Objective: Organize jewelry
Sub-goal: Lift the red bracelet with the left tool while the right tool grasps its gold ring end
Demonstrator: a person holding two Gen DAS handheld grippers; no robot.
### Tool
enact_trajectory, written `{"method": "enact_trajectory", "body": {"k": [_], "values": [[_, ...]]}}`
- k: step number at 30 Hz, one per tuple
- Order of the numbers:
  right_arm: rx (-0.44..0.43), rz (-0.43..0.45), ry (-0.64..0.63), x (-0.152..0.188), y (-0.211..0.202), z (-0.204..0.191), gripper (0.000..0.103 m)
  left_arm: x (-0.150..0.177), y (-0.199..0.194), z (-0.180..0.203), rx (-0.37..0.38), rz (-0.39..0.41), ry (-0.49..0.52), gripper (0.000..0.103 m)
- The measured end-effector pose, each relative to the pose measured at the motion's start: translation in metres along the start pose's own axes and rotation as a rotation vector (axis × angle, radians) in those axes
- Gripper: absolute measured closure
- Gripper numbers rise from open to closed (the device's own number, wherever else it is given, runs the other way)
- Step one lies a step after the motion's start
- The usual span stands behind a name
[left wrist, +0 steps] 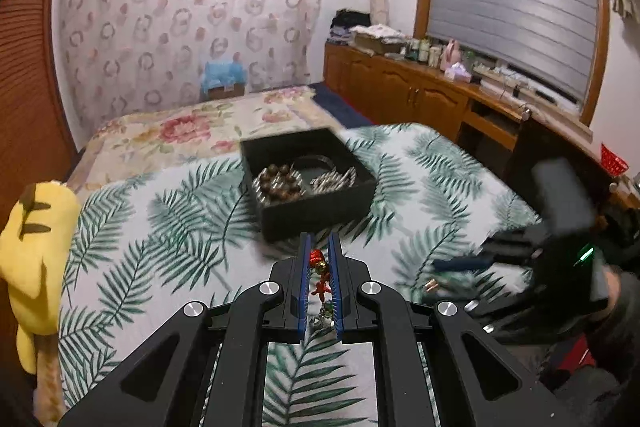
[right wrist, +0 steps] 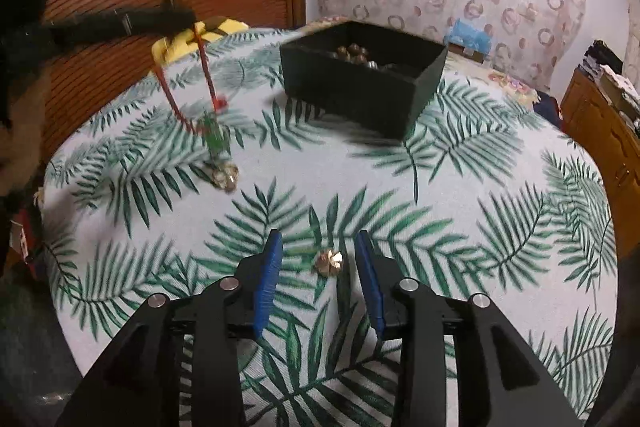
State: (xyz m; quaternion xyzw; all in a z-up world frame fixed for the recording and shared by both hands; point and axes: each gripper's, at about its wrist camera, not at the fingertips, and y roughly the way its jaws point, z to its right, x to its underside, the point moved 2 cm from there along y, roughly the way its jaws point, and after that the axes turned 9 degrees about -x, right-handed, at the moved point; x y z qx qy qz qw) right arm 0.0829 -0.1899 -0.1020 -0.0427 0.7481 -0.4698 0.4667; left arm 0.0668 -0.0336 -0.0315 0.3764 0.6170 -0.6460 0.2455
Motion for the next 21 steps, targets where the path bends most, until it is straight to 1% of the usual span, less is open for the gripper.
{"method": "enact_trajectory", "body": {"k": [3,7,10,15,18,21], "values": [[-0.023,0.030,-0.017,-0.012,-0.007,-0.007,0.063,0.015,0.011,-0.010,-0.024,-0.039,-0.011,0.095],[-0.068,0.036,-0.059,-0.029,-0.002,-0.023,0.063,0.031,0.019,-0.028,-0.052,-0.076,-0.037,0.095],[-0.099,0.013,-0.093,-0.040,0.014,-0.038,0.068,0.039,0.022,-0.036,-0.062,-0.093,-0.050,0.095],[-0.154,-0.030,-0.133,-0.050,0.039,-0.061,0.070,0.053,0.028,-0.047,-0.070,-0.122,-0.064,0.095],[-0.157,-0.065,-0.157,-0.051,0.052,-0.069,0.070,0.057,0.030,-0.049,-0.067,-0.132,-0.073,0.095],[-0.142,-0.095,-0.180,-0.052,0.063,-0.072,0.070,0.059,0.032,-0.050,-0.063,-0.136,-0.078,0.095]]}}
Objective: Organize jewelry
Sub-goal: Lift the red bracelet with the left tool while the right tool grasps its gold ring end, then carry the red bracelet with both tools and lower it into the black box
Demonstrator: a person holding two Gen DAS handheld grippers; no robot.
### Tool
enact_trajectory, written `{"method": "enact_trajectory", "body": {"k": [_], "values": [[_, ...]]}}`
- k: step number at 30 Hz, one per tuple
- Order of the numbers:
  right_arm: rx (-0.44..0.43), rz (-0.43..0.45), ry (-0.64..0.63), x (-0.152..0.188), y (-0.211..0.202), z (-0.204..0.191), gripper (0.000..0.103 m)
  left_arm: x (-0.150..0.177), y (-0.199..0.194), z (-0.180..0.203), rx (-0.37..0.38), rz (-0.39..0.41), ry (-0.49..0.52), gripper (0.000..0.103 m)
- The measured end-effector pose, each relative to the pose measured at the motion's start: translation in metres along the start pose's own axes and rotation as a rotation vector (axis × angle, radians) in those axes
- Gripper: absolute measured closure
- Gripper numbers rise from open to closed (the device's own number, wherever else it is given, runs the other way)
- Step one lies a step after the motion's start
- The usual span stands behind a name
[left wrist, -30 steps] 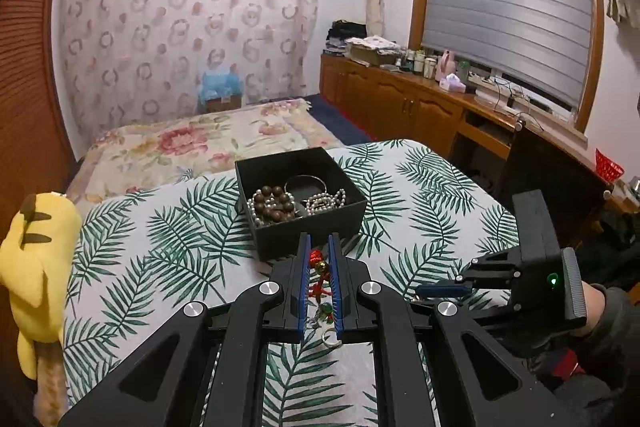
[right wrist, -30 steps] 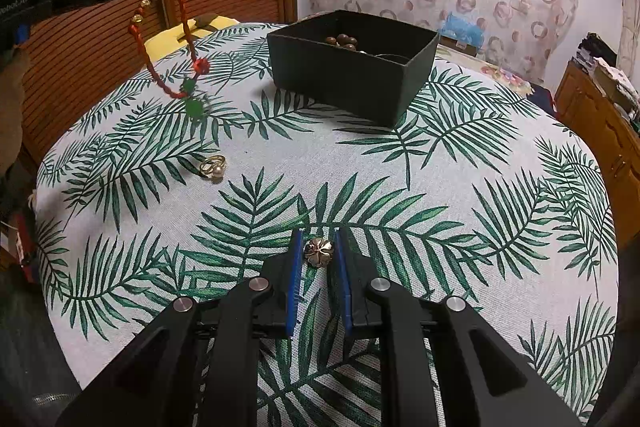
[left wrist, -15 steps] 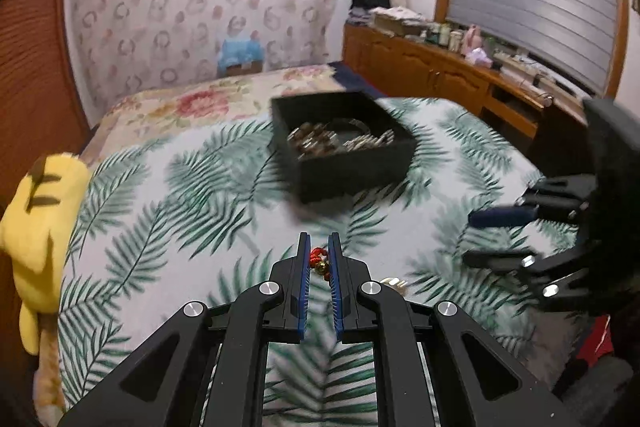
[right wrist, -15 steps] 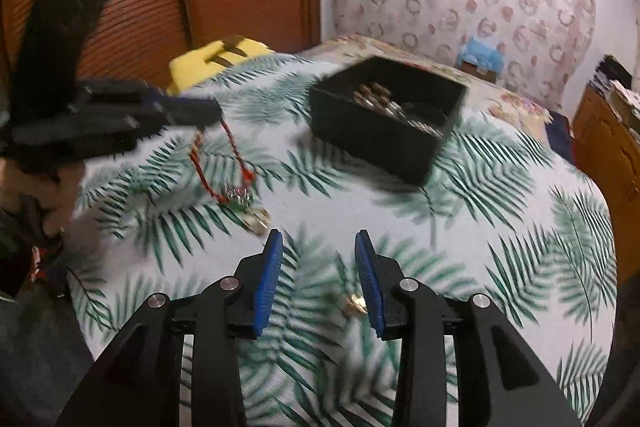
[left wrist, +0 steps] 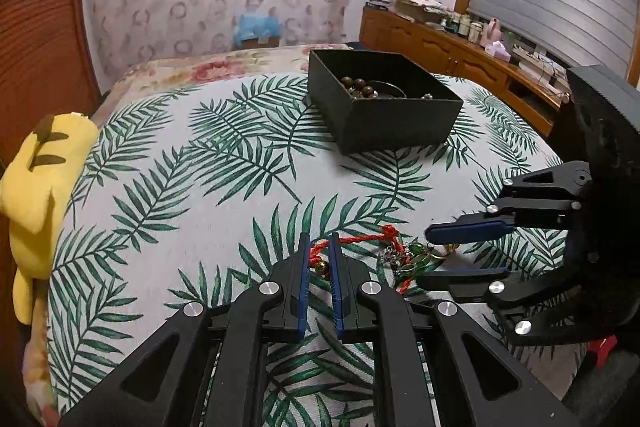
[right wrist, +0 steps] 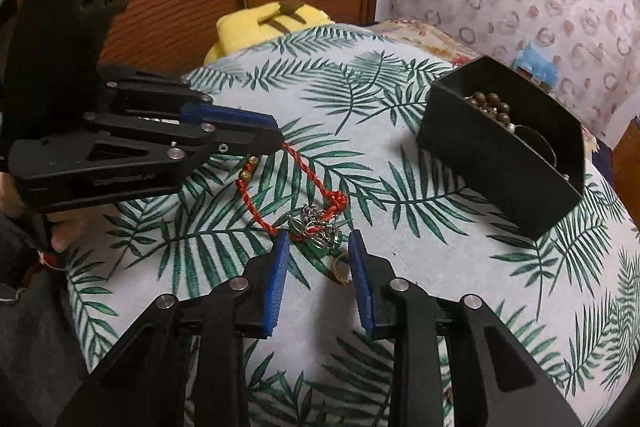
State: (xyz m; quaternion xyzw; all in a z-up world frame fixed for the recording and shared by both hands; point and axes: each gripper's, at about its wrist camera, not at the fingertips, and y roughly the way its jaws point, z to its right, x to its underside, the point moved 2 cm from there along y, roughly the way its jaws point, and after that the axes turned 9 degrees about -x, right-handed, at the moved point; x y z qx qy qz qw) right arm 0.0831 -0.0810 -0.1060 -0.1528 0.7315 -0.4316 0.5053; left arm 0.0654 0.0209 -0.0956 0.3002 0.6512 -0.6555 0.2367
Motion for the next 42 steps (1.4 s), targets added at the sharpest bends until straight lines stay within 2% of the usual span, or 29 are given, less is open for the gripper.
{"method": "enact_trajectory", "body": {"k": [3,4,7,22,35,42], "values": [[0.011,-0.007,-0.014,-0.002,0.003,0.000,0.071,0.001,0.001,0.000,0.004,-0.002,-0.002,0.095],[0.012,-0.008,-0.013,-0.003,0.003,0.000,0.084,0.002,0.001,0.000,0.005,-0.003,-0.003,0.095],[0.005,-0.004,-0.008,-0.003,0.002,0.002,0.088,0.002,0.002,0.001,0.008,-0.006,-0.004,0.095],[0.018,0.166,0.043,-0.017,-0.053,0.024,0.088,-0.017,-0.009,0.009,0.023,0.051,0.002,0.095],[0.098,0.253,0.057,-0.031,-0.100,0.053,0.088,-0.059,-0.024,0.023,0.026,0.139,0.044,0.095],[0.151,0.312,0.064,-0.051,-0.126,0.076,0.088,-0.075,-0.010,0.035,0.023,0.138,0.084,0.095]]}}
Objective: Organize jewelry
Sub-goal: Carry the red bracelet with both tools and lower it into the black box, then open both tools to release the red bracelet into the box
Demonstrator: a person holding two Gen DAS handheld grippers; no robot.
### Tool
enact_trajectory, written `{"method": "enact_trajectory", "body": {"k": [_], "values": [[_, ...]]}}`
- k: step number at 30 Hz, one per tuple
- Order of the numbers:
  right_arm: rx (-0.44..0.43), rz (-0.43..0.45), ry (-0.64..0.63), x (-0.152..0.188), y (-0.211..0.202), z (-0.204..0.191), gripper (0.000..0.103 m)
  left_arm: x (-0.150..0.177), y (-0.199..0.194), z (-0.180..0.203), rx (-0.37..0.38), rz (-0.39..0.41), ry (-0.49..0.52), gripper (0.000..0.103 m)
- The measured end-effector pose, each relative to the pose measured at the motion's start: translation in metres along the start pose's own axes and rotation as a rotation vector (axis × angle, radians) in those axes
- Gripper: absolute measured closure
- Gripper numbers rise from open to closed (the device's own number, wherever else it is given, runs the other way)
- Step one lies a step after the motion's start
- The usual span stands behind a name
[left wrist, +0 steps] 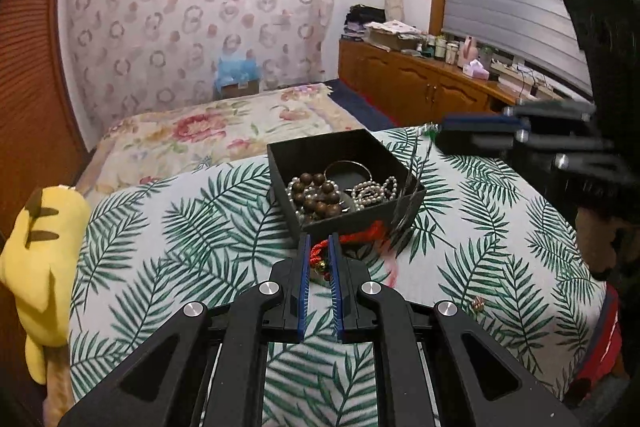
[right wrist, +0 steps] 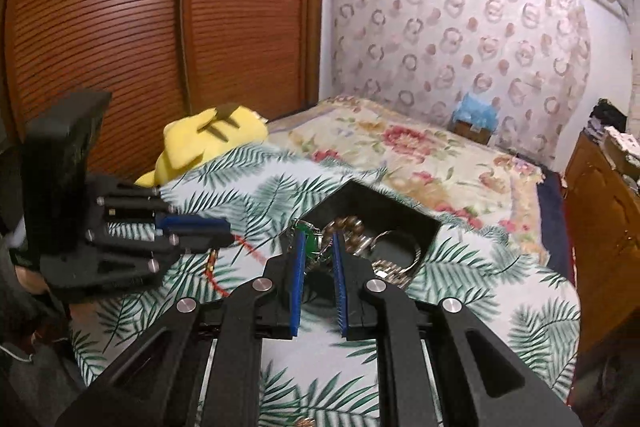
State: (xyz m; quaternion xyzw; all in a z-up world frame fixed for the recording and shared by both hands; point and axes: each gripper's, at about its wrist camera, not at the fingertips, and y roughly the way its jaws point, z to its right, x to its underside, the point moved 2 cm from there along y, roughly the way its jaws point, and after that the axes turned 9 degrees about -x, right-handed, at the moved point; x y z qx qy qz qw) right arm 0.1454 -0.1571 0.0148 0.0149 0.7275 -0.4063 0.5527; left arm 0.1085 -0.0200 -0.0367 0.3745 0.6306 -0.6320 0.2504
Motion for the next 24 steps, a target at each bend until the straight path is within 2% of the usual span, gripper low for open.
{"method": "enact_trajectory", "body": {"k": [5,12,24], "values": [[0.030,0.017,0.002,-0.011,0.001,0.014,0.088,-0.009,0.011,0.004,0.000,0.000,0.010,0.095],[0.067,-0.001,0.014,-0.014,0.017,0.033,0.088,-0.035,0.008,0.006,-0.010,0.044,0.021,0.095],[0.061,-0.065,0.100,0.006,0.059,0.059,0.087,-0.058,0.020,0.003,-0.039,0.066,0.018,0.095]]}}
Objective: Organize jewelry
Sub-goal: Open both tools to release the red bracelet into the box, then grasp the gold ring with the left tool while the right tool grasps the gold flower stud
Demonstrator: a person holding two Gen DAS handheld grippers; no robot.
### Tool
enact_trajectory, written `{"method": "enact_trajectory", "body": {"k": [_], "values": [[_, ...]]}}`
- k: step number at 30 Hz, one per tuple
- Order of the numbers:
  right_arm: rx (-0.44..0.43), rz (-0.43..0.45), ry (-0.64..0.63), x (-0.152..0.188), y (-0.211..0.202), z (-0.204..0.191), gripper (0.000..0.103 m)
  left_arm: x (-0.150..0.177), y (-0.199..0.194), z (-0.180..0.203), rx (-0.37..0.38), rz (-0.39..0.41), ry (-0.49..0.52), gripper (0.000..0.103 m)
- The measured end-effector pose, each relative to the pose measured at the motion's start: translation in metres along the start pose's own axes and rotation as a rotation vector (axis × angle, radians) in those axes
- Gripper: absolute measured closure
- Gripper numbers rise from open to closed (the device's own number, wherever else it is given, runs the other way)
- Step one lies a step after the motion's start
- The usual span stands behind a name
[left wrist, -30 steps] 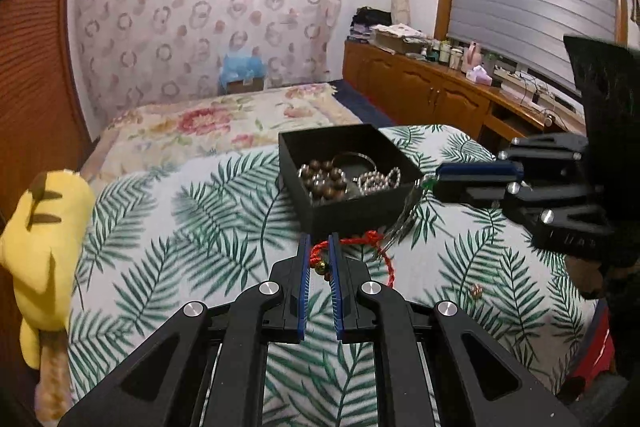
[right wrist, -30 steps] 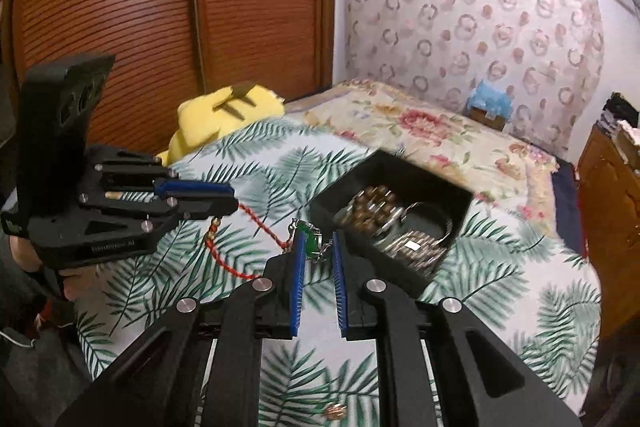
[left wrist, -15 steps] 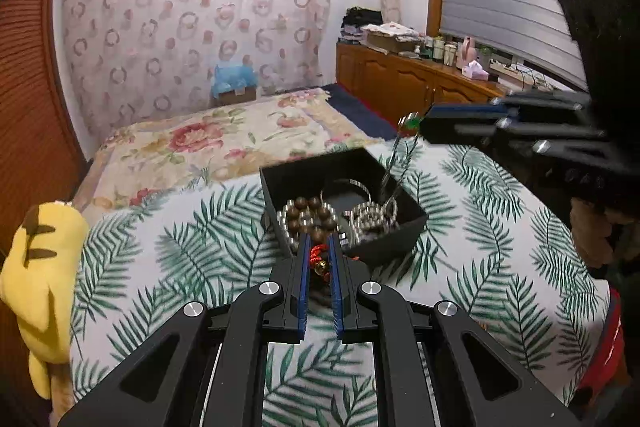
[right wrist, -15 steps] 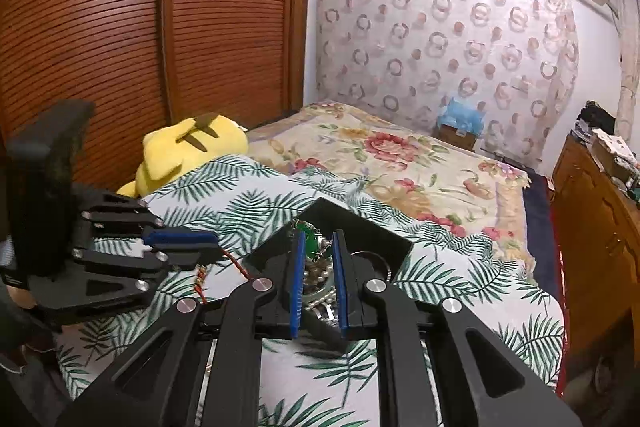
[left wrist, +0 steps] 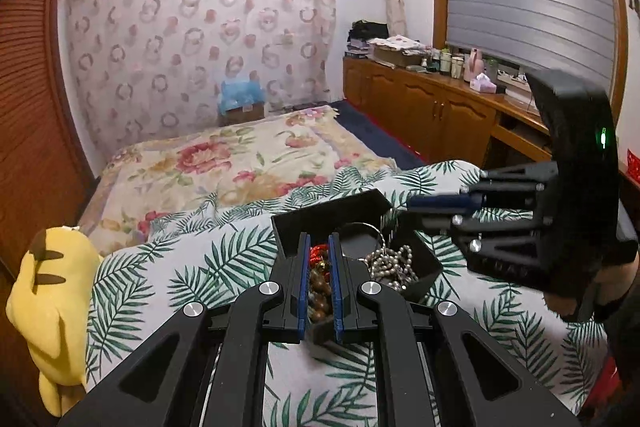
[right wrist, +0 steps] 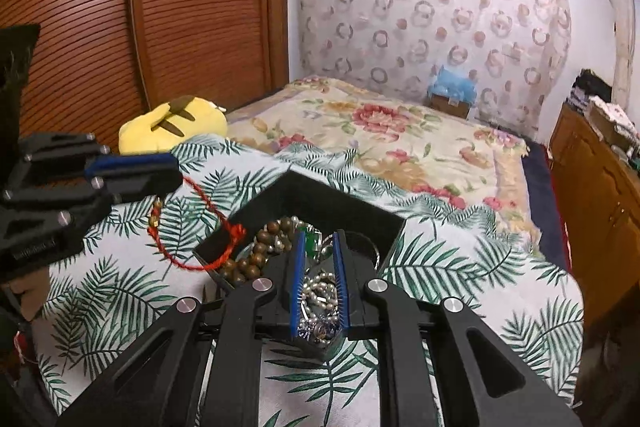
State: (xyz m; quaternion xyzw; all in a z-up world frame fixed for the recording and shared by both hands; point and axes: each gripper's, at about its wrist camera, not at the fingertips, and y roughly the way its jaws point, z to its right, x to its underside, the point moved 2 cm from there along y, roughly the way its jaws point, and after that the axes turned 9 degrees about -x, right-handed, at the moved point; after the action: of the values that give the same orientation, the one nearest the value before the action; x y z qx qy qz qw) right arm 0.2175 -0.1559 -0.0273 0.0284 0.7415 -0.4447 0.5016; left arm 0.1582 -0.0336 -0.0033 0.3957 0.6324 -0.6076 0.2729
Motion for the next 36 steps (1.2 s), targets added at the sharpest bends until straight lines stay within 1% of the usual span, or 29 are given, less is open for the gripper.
{"method": "enact_trajectory", "body": {"k": [2,3,4,5,9,16,19,20,21,22,23,26,28,29,30,33,36], "values": [[-0.013,-0.007,0.013,0.004,0.004,0.001,0.087,-0.002,0.005,0.000,0.000,-0.002,-0.004,0.095],[-0.013,-0.010,0.018,0.006,0.005,0.002,0.084,-0.003,0.008,-0.001,0.000,-0.003,-0.006,0.095],[-0.014,-0.010,0.021,0.008,0.005,0.003,0.079,-0.004,0.010,0.000,0.000,-0.005,-0.006,0.095],[-0.016,-0.009,0.023,0.008,0.005,0.004,0.077,-0.005,0.013,0.001,-0.001,-0.005,-0.006,0.095],[-0.016,-0.007,0.035,0.015,-0.001,0.009,0.077,-0.009,0.020,0.003,-0.003,-0.009,-0.003,0.095],[-0.004,0.004,0.047,0.034,-0.025,0.010,0.077,-0.018,0.034,0.008,-0.009,-0.010,0.000,0.095],[-0.007,0.004,0.057,0.048,-0.035,0.007,0.077,-0.015,0.038,0.009,-0.005,-0.033,-0.010,0.093],[-0.012,0.002,0.061,0.053,-0.038,0.005,0.077,-0.011,0.036,0.010,-0.004,-0.037,-0.008,0.088],[-0.016,-0.002,0.064,0.059,-0.041,0.003,0.077,-0.007,0.035,0.011,-0.006,-0.038,-0.005,0.075],[-0.018,-0.004,0.065,0.065,-0.043,0.002,0.077,-0.005,0.033,0.011,-0.009,-0.036,-0.002,0.069],[-0.025,-0.007,0.068,0.071,-0.045,-0.001,0.077,-0.001,0.030,0.012,-0.010,-0.034,0.003,0.064],[-0.040,-0.025,0.076,0.087,-0.049,-0.009,0.077,0.007,0.026,0.014,-0.017,-0.047,0.015,0.061],[-0.050,-0.043,0.072,0.098,-0.050,-0.016,0.077,0.015,0.019,0.012,-0.013,-0.056,0.008,0.050],[-0.058,-0.054,0.069,0.104,-0.050,-0.020,0.077,0.018,0.016,0.011,-0.011,-0.055,0.004,0.041],[-0.062,-0.065,0.066,0.110,-0.050,-0.024,0.077,0.023,0.013,0.011,-0.010,-0.057,0.002,0.037],[-0.093,-0.096,0.069,0.125,-0.048,-0.032,0.077,0.037,0.008,0.011,-0.011,-0.080,0.007,0.034],[-0.090,-0.121,0.054,0.135,-0.044,-0.041,0.077,0.051,0.002,0.009,0.000,-0.099,-0.003,0.028]]}}
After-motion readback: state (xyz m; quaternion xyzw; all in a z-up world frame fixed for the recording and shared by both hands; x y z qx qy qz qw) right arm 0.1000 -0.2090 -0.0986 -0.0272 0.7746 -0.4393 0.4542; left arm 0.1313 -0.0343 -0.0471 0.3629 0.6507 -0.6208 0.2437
